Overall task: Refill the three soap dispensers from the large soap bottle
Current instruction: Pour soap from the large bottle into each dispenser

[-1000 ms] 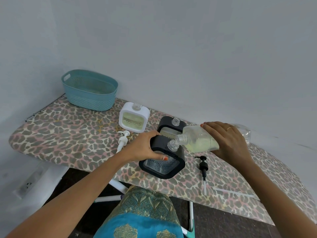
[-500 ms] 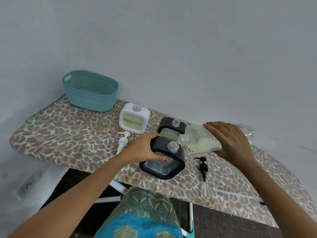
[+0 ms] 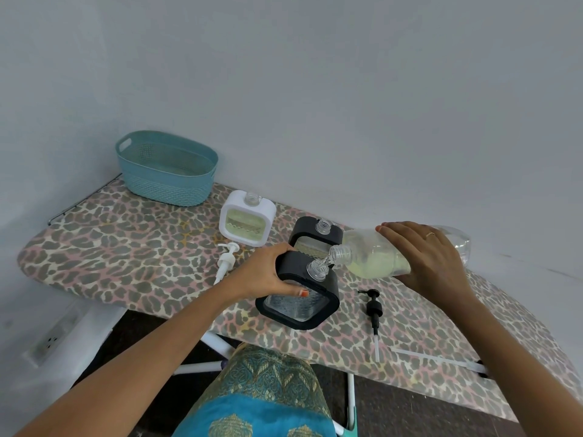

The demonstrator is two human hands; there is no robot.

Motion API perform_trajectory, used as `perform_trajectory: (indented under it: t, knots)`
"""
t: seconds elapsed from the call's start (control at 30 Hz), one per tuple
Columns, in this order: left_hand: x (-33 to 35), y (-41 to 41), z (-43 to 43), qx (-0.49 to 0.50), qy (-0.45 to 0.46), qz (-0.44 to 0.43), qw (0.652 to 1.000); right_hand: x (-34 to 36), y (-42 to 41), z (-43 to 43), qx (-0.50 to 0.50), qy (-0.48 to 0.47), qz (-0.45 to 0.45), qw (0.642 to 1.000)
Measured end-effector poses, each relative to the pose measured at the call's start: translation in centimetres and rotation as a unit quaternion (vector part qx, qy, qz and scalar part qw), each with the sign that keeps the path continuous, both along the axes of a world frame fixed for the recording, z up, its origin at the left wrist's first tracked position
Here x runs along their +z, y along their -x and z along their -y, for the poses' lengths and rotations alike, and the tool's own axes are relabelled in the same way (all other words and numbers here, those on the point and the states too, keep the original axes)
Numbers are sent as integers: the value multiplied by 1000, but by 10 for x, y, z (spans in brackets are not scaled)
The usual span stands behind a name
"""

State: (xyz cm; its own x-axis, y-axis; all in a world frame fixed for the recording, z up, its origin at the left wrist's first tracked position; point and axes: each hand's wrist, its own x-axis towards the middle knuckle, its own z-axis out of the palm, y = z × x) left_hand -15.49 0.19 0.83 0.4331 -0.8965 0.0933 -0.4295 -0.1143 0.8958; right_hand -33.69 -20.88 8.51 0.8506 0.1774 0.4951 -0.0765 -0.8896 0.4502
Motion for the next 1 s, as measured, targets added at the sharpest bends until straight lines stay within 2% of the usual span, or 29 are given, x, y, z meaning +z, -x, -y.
perform_trajectory:
  t: [1.0]
  knots:
    - [-3,1,1,7,-4,14,1000,6,4,3,-3,8,-4,1000]
